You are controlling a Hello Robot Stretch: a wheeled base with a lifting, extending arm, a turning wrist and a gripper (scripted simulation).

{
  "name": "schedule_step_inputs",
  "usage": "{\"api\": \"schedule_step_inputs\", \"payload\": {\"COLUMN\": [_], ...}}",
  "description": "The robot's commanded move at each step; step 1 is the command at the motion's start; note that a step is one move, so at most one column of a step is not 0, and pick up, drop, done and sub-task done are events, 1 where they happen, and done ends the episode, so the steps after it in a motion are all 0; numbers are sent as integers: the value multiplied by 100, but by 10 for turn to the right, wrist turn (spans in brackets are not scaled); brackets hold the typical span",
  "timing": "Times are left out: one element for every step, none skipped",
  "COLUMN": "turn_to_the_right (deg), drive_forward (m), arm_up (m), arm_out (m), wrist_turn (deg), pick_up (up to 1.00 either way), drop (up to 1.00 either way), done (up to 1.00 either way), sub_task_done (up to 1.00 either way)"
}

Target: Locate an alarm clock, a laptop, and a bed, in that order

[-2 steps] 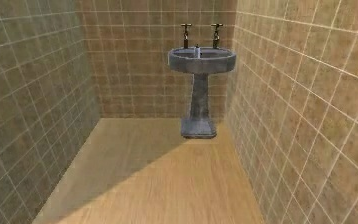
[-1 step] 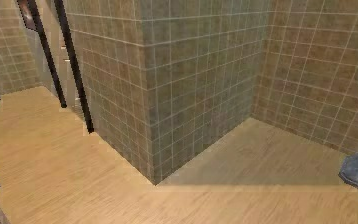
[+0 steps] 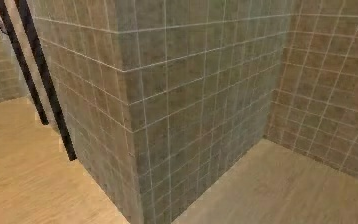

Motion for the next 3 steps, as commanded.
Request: {"api": "schedule_step_inputs", "payload": {"turn_to_the_right": [-450,-60,0], "drive_forward": [0,0,100], "arm_up": [0,0,0], "arm_out": [0,0,0], "wrist_turn": [0,0,0], "pick_up": [0,0,0], "drop": [0,0,0], "done": [0,0,0], "sub_task_done": [0,0,0]}}
